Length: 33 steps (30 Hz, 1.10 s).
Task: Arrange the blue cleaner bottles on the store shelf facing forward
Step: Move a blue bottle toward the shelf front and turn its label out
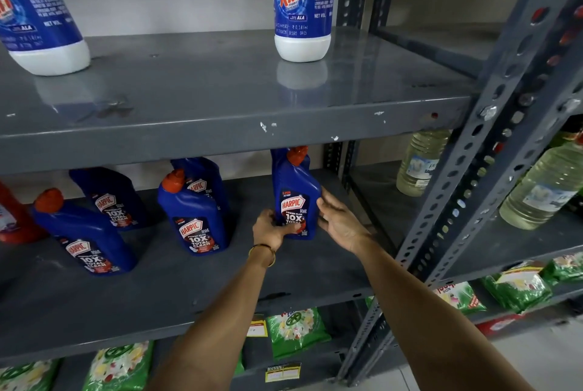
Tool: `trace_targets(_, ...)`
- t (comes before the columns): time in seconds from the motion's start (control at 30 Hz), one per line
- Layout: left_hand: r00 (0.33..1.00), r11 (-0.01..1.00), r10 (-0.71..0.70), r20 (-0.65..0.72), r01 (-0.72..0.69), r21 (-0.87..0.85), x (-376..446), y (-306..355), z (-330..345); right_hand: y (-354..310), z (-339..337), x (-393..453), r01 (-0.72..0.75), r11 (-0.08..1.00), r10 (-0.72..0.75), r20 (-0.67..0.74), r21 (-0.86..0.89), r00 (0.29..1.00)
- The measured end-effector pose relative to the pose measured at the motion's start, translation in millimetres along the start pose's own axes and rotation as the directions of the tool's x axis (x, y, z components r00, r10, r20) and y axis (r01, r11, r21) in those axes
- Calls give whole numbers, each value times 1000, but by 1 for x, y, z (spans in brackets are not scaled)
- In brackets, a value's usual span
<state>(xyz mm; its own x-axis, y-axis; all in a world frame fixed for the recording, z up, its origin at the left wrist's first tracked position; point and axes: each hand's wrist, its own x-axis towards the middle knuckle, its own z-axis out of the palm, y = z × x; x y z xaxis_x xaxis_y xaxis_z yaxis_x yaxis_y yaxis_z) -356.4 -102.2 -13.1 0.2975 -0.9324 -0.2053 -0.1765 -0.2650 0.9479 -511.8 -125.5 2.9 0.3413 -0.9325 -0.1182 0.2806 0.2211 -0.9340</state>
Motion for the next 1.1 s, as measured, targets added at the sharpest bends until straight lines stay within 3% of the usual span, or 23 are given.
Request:
trace_targets(0.37, 997, 996, 1, -81, 5, 84, -1, -2, 7, -1, -3, 11, -33, 999, 33, -21, 8, 999)
trace_targets(0.63, 997, 994, 19, -74, -11, 107, -8, -2, 8, 17, -10, 7, -125, 992, 124, -144, 5, 982)
trace_targets(0.77, 996, 993, 18, -90, -7, 121, -11, -4, 10, 21, -10, 4, -134, 987, 121, -152, -83, 981)
trace_targets(0.93, 996, 993, 11, -88, 0, 120, -12, -10, 4, 26, -8, -1, -97, 946, 37, -195, -310, 980)
trace_targets(1.1, 996, 994, 12, -90, -2, 105, -15, -13, 3, 36, -7, -1, -55, 931, -46, -267, -360, 963)
